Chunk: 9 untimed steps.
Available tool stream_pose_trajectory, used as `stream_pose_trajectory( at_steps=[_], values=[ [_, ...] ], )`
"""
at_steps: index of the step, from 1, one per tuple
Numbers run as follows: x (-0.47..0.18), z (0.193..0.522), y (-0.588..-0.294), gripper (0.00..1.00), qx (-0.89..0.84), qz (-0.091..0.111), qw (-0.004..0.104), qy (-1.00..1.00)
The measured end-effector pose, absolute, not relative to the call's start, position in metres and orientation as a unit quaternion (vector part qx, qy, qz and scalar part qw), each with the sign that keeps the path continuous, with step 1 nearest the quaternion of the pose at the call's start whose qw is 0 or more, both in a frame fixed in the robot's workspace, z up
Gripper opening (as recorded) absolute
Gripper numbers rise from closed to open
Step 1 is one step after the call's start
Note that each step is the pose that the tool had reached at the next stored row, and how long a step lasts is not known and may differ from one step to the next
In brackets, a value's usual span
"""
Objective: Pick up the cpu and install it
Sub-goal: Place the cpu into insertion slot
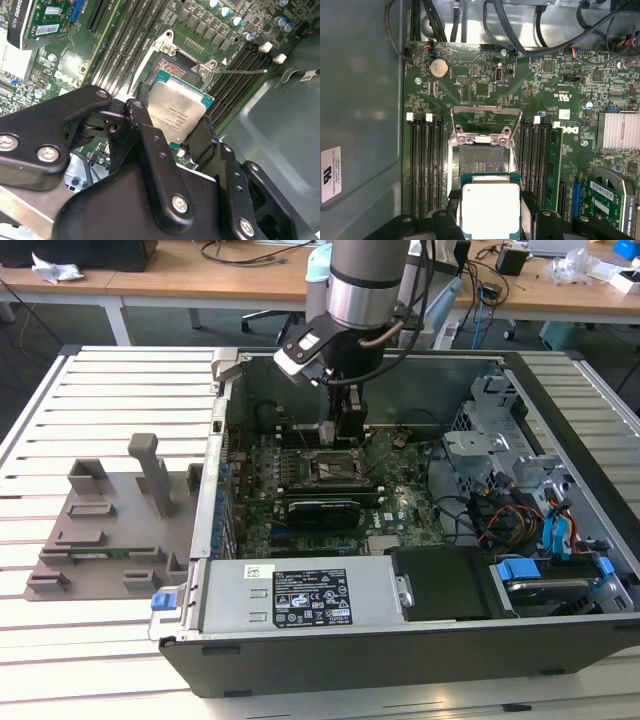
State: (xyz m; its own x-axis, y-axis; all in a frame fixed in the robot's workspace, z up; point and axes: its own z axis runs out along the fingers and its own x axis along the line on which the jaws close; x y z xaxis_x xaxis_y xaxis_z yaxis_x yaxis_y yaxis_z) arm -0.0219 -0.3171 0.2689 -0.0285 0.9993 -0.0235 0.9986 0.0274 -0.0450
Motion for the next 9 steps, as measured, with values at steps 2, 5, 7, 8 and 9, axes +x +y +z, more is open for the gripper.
stream_pose_trajectory(
  at_steps=[2, 5, 7, 8, 9],
  values=[
    [-0.0219, 0.2676, -0.3171, 0.55, -0.697, 0.024, 0.007, -0.717],
    [-0.0219, 0.2656, -0.3170, 0.55, -0.697, 0.024, 0.007, -0.717],
    [-0.0219, 0.2640, -0.3170, 0.55, -0.697, 0.024, 0.007, -0.717],
    [-0.0219, 0.2631, -0.3169, 0.55, -0.697, 0.024, 0.007, -0.717],
    [-0.0219, 0.2626, -0.3169, 0.55, -0.697, 0.024, 0.007, -0.717]
  ],
)
